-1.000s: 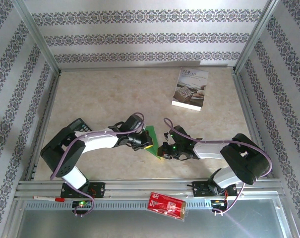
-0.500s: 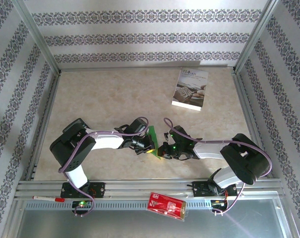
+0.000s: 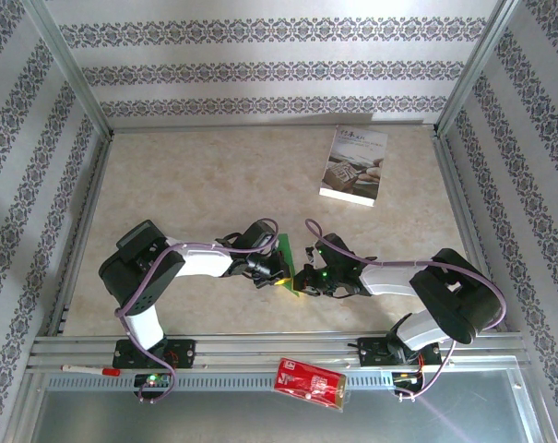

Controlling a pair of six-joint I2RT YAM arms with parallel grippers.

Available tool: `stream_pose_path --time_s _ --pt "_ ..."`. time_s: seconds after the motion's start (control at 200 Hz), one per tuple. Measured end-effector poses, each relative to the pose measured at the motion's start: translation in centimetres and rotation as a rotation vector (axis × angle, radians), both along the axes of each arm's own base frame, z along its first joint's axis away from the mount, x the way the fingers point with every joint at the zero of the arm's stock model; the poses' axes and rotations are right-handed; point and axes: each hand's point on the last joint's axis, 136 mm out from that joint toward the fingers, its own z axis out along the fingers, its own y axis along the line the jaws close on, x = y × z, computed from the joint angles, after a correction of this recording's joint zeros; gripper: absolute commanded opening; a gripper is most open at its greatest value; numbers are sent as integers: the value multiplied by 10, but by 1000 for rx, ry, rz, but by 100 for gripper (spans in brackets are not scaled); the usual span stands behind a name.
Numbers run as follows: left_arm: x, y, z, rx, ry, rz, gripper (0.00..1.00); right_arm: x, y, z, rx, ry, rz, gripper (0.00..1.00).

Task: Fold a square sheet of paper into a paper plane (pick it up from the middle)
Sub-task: Fourth fold the wing at the center of the table.

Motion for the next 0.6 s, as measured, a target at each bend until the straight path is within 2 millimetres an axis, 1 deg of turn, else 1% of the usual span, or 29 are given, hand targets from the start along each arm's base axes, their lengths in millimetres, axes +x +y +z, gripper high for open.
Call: stream_pose_path --time_s 0.435,0.6 --pt "4 1 0 2 -6 -16 0 -1 -1 -1 -16 13 1 0" --pt "14 4 1 6 -5 -17 0 0 -3 -1 -18 15 -4 0"
